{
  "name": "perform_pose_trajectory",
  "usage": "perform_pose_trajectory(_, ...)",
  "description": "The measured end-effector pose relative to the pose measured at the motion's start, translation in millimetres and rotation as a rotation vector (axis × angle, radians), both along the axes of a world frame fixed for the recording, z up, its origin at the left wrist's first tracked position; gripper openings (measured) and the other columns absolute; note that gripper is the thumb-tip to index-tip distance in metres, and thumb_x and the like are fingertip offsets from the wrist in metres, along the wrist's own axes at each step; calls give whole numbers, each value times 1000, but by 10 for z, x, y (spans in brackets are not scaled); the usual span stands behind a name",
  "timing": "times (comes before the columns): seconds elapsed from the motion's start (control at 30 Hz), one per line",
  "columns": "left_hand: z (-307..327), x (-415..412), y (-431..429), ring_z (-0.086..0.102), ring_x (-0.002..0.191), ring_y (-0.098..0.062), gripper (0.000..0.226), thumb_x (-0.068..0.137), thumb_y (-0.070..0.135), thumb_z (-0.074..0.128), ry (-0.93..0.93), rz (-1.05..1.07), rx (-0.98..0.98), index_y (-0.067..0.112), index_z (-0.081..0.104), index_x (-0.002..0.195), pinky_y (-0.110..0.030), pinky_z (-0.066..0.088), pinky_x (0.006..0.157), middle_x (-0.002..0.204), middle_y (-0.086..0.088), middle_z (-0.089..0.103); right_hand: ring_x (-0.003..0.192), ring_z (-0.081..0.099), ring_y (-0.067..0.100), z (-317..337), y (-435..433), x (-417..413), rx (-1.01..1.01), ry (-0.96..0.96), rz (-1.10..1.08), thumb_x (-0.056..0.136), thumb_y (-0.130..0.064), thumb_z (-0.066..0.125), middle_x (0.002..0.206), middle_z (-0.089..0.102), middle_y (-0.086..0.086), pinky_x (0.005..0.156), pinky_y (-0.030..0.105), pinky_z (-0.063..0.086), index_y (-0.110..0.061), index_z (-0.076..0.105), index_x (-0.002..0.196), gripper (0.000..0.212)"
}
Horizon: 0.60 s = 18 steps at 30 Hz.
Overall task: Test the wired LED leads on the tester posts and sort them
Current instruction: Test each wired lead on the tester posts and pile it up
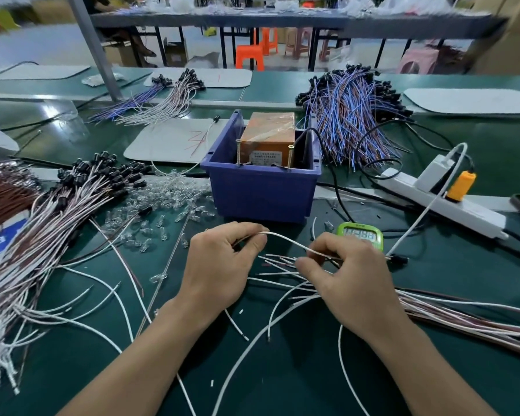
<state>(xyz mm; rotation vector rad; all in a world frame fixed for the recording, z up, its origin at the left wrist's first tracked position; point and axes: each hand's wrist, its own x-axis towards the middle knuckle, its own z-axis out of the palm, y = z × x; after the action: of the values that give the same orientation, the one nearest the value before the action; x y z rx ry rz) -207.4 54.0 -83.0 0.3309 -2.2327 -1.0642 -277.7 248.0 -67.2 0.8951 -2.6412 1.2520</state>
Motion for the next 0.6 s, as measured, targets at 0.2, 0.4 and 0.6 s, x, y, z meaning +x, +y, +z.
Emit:
perform_pose_trajectory(0.2,30,43,17,67,94,11,25,85,19,82,-88,-34,-17,37,81,103,-5,45,86,95,36,71,75,63,6,-32,5,-20,-84,-66,30,86,-27,79,72,67,-15,68,22,45,-29,70,73,16)
perform_pose_trajectory(0.4,114,62,25,49,113,21,55,70,10,85,29,-90,-373,32,76,120,-19,42,103,117,20,72,62,60,2,-36,-49,-108,-240,-179,80,91,-22,75,65,67,-15,61,11,42,-29,70,73,20)
perform_pose_trajectory(0.6,76,75,110,68,87,5,12,84,24,81,100,-149,-334,25,83,95,-28,48,86,93,18,78,61,59,2,-27,-20,-87,-251,-199,73,91,-24,73,67,67,-9,61,18,47,-33,70,79,16)
